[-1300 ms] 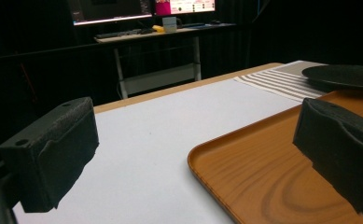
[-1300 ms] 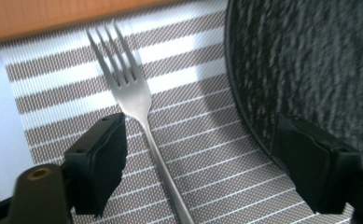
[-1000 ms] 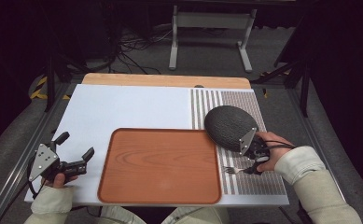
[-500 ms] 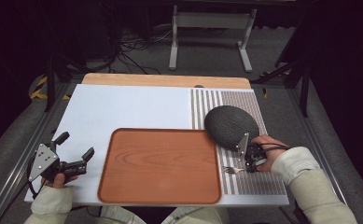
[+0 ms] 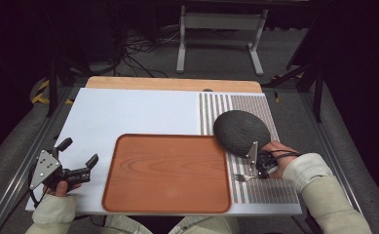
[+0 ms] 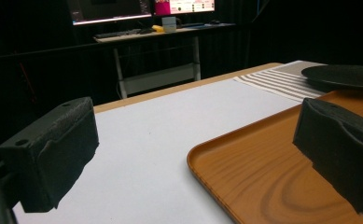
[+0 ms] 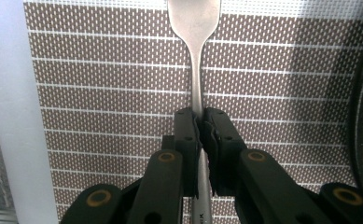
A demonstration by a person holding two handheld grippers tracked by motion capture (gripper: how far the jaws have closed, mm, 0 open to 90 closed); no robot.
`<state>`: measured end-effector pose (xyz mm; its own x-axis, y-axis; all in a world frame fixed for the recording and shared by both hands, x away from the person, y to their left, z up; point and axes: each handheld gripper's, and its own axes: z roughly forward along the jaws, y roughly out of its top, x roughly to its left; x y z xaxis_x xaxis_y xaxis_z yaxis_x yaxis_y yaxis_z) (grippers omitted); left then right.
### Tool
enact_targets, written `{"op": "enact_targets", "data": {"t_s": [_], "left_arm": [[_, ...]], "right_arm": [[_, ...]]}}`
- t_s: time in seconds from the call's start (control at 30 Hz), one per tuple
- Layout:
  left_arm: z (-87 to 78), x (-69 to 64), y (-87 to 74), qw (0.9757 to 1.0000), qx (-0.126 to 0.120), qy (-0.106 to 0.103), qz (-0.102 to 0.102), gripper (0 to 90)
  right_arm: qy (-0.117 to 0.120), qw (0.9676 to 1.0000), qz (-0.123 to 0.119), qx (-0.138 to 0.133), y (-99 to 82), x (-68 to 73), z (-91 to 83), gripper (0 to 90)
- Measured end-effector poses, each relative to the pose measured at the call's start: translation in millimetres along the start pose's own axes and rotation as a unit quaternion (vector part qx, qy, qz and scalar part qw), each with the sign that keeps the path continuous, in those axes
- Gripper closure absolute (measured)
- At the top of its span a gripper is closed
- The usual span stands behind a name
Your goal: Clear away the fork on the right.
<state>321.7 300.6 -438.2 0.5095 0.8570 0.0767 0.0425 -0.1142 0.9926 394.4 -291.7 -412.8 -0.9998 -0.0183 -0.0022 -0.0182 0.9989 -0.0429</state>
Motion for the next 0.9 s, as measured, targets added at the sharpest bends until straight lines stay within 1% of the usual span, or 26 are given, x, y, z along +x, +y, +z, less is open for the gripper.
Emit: {"op": "enact_targets", "data": {"t_s": [0.13,0.17,0.23,0.27,0.33,0.37,0.5,0.53,0.6,0.63,0.73,0.77,0.9], "left_arm": [[-0.1,0.2,0.0,1.0000,0.000,0.000,0.000,0.5],[-0.1,0.1,0.1,1.0000,0.001,0.001,0.000,0.5],[0.0,0.1,0.0,1.0000,0.000,0.000,0.000,0.5],[0.0,0.0,0.0,1.0000,0.000,0.000,0.000,0.5],[-0.1,0.0,0.1,1.0000,0.001,0.001,0.000,0.5],[0.0,0.0,0.0,1.0000,0.000,0.000,0.000,0.5],[0.0,-0.1,0.0,1.0000,0.000,0.001,0.000,0.5],[-0.1,0.0,0.1,1.0000,0.001,0.001,0.000,0.5],[-0.1,0.1,0.0,1.0000,0.001,0.001,0.000,0.5],[-0.1,0.2,0.0,1.0000,0.000,0.001,0.000,0.5],[0.0,0.2,-0.1,1.0000,0.000,0.001,-0.001,0.5],[0.0,0.2,-0.1,1.0000,0.001,0.001,-0.001,0.5],[0.1,0.1,-0.3,1.0000,0.001,0.001,-0.001,0.5]], "right_arm": [[-0.004,1.0000,-0.004,0.001,0.3,0.3,-0.7,84.3],[0.000,1.0000,0.002,-0.003,-0.2,0.4,-0.6,84.3],[0.000,1.0000,0.002,-0.005,-0.8,0.4,-1.2,84.3],[-0.007,0.9999,0.004,-0.009,-1.6,0.6,-4.1,84.3],[-0.010,0.9999,0.006,-0.011,-1.8,0.8,-6.2,84.3],[-0.014,0.9997,0.008,-0.018,-2.2,1.1,-11.0,84.3],[-0.027,0.9990,0.018,-0.031,-2.8,2.0,-22.7,84.4],[-0.031,0.9986,0.019,-0.039,-3.3,1.9,-26.2,84.4],[-0.039,0.9980,0.023,-0.045,-3.8,2.2,-31.2,84.4],[-0.045,0.9973,0.028,-0.051,-4.0,3.0,-33.6,84.4],[-0.053,0.9960,0.031,-0.065,-3.9,3.5,-41.9,84.4],[-0.060,0.9948,0.036,-0.074,-3.6,4.4,-45.0,84.4],[-0.071,0.9931,0.046,-0.082,-1.5,7.2,-55.6,84.4]]}}
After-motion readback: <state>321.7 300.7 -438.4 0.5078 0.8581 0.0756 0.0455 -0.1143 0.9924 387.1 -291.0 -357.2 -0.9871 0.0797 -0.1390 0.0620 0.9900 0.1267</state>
